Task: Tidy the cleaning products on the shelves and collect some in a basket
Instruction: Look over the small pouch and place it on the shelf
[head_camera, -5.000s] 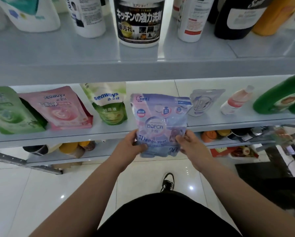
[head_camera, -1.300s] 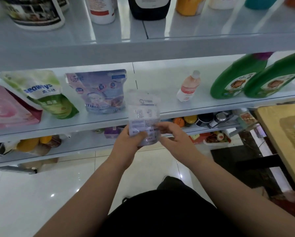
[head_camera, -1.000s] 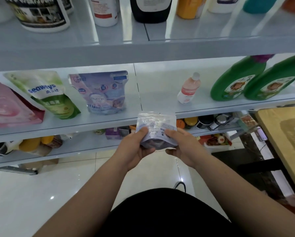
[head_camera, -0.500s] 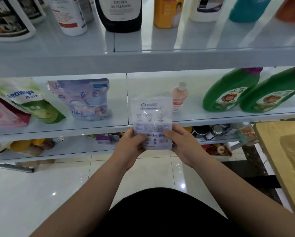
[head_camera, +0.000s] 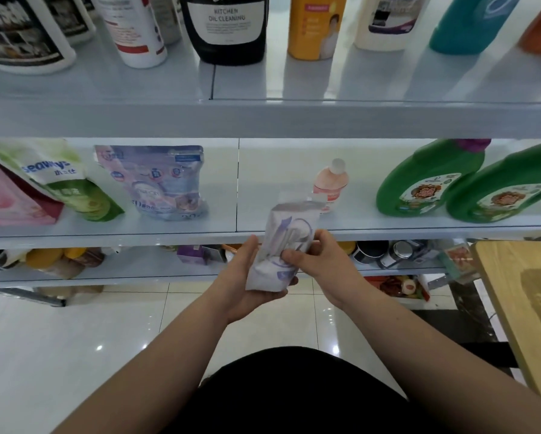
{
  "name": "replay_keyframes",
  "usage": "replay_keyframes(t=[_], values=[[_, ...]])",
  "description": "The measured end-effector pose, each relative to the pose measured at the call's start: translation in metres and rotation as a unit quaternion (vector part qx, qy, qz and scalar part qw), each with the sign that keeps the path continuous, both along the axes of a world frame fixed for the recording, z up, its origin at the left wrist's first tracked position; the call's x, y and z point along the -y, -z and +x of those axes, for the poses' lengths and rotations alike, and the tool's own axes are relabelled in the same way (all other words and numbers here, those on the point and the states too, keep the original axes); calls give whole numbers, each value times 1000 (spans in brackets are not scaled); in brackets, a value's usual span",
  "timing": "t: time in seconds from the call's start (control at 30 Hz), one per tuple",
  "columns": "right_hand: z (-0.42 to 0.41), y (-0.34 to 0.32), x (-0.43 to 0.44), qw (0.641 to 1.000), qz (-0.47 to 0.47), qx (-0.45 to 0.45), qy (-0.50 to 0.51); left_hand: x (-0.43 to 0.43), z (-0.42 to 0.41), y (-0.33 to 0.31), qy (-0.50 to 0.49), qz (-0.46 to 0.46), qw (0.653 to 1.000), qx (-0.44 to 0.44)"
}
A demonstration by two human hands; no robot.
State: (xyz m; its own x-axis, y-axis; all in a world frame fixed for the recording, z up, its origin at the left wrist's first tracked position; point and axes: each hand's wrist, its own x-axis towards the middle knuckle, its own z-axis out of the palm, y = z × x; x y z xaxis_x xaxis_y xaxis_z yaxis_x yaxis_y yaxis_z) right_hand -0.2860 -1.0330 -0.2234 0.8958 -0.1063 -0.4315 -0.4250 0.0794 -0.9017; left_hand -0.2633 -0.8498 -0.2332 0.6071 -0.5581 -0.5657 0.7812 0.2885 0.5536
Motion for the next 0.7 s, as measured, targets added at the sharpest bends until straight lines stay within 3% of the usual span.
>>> replay_keyframes(t=[0.1, 0.2, 0.27, 0.4, 0.53, 0.7], values=[[2, 1, -14, 997, -65, 6, 28, -18, 3, -1, -22, 17, 998, 60], [2, 1, -32, 996, -81, 18, 40, -31, 8, -2, -41, 124, 982, 139], [1, -1, -45, 996, -73, 20, 36, -43, 11, 0, -63, 167, 973, 147], [-3, -1, -75, 995, -81, 14, 48, -73, 13, 1, -70, 162, 974, 143], [-7, 3, -97, 997, -48, -8, 52, -97, 16, 10, -107, 192, 971, 92], [-10, 16, -97, 989, -139, -2, 56, -110, 20, 22, -36, 265, 947, 178]])
